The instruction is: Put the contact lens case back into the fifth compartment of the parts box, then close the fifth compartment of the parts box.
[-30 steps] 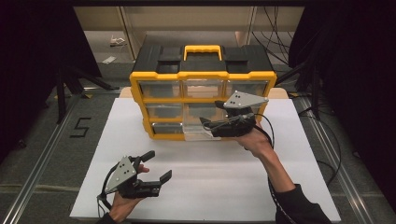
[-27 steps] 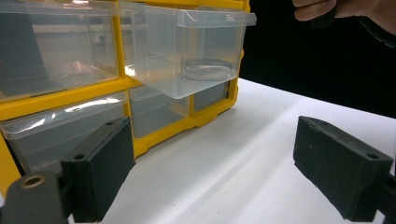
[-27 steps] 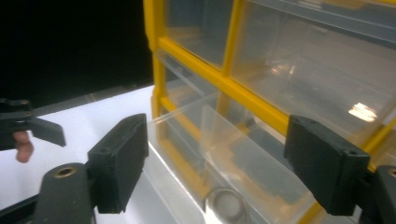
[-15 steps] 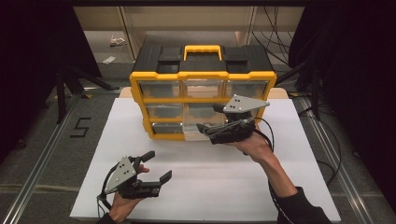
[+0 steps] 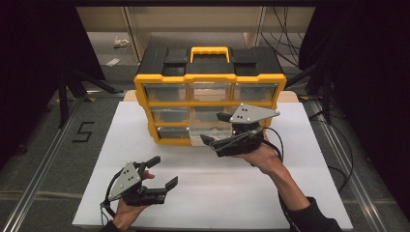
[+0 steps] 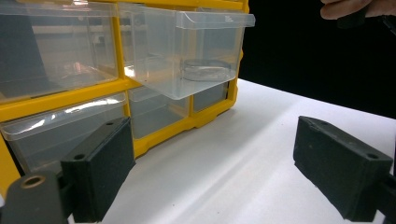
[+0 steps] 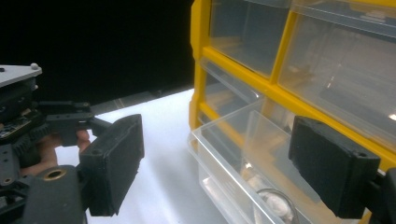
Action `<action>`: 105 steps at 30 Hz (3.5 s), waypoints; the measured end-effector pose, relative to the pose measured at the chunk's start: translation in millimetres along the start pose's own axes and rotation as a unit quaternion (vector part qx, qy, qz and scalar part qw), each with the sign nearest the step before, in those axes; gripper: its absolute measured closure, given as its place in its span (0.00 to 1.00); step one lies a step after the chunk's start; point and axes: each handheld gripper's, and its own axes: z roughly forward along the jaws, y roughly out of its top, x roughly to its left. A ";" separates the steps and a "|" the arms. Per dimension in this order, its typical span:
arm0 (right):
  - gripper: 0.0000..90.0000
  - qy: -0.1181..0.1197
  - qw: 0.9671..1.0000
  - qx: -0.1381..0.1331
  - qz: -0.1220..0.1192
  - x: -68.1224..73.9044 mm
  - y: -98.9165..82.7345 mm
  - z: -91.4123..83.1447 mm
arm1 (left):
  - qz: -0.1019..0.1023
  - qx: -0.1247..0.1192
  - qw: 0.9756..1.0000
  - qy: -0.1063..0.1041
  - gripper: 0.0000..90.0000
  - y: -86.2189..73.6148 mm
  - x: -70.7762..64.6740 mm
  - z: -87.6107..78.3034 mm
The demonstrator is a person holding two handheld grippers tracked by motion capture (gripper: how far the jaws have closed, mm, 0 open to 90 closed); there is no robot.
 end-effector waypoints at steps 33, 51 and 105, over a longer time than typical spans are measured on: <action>0.21 0.029 0.999 0.022 0.004 17.0 -17.4 -1.2 | 0.001 -0.001 1.000 0.001 0.14 0.2 -0.2 -0.3; 0.22 0.039 0.999 0.037 0.006 22.5 -28.3 1.2 | 0.001 -0.001 1.000 0.002 0.14 0.2 -0.3 -0.4; 0.57 0.011 0.995 0.092 0.024 14.3 -63.5 19.2 | 0.002 -0.001 1.000 0.005 0.14 -0.2 -0.3 -1.4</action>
